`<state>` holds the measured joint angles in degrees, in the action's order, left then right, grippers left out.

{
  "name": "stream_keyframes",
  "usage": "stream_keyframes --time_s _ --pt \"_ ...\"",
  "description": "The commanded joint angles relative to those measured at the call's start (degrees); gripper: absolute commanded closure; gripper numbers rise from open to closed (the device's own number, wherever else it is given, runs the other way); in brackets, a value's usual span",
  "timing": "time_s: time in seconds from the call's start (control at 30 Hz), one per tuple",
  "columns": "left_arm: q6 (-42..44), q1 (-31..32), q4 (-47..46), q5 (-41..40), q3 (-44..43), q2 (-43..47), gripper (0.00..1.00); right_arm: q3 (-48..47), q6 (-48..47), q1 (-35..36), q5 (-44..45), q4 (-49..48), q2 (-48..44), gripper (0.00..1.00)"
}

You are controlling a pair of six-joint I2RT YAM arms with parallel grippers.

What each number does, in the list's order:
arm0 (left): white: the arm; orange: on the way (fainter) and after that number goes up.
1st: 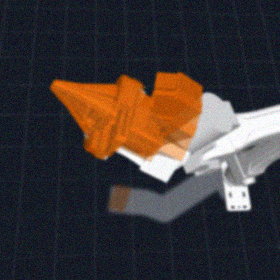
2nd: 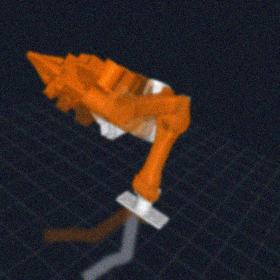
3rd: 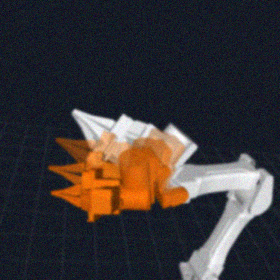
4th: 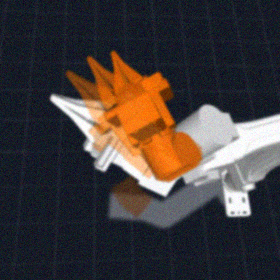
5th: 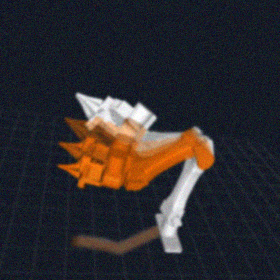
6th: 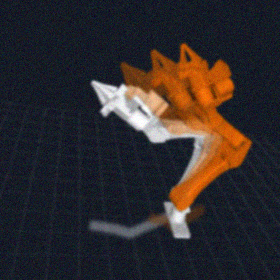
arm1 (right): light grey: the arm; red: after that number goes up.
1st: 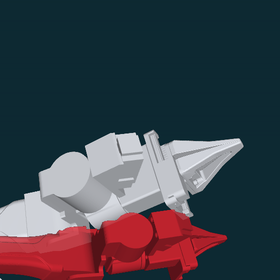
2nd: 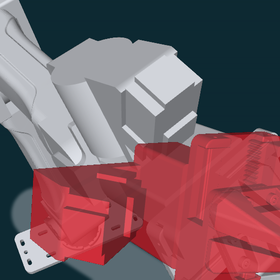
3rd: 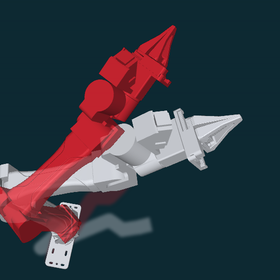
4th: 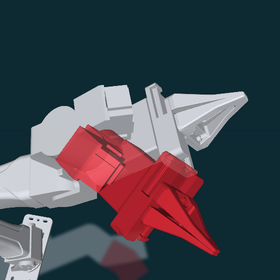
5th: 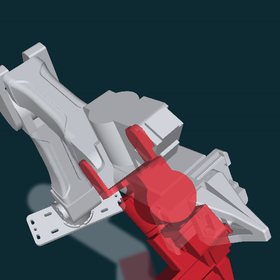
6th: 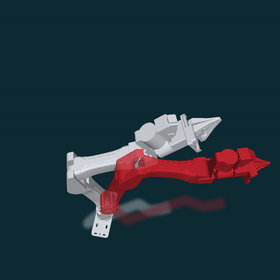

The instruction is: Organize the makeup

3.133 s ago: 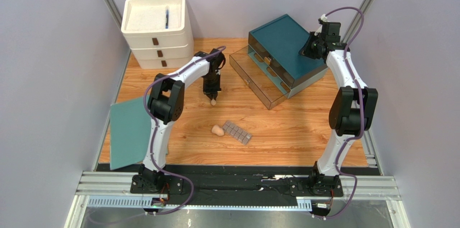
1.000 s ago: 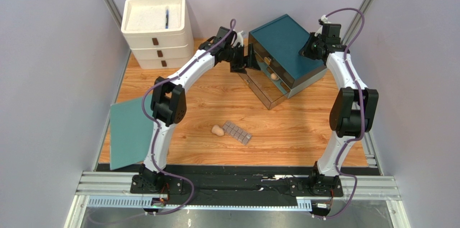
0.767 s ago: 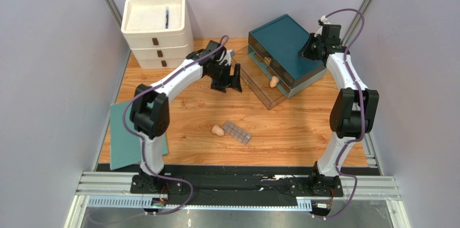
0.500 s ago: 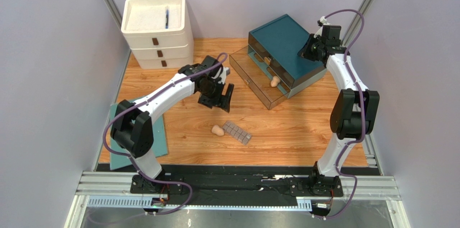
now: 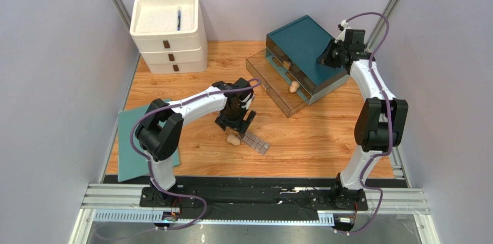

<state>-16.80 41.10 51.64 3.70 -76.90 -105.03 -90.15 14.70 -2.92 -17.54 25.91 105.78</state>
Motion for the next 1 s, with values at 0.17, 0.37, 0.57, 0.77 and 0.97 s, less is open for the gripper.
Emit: stream_keyframes --time_s 0.17,0.37,0.57,0.77,0.97 --pt "-0.9 2.2 0.4 -0.5 -1.1 -6.1 0.14 4.3 -2.3 1.0 0.8 14.3 2.3 1.00" --pt "-2.4 2.8 0.6 -1.0 0.8 -7.6 0.19 4.4 -2.4 0.9 1.4 14.3 2.3 1.00" --pt "-2.5 2.8 0.9 -0.9 -0.2 -8.9 0.64 4.3 -2.4 0.9 1.4 14.7 2.6 1.00" --pt "-3.5 2.8 4.8 -5.8 -5.6 -7.4 1.00 4.4 -2.4 0.9 1.2 14.6 2.7 1.00" --pt "-4.5 2.8 6.0 -6.5 -15.7 -2.7 1.00 3.6 -2.1 0.9 1.0 14.6 3.0 1.00"
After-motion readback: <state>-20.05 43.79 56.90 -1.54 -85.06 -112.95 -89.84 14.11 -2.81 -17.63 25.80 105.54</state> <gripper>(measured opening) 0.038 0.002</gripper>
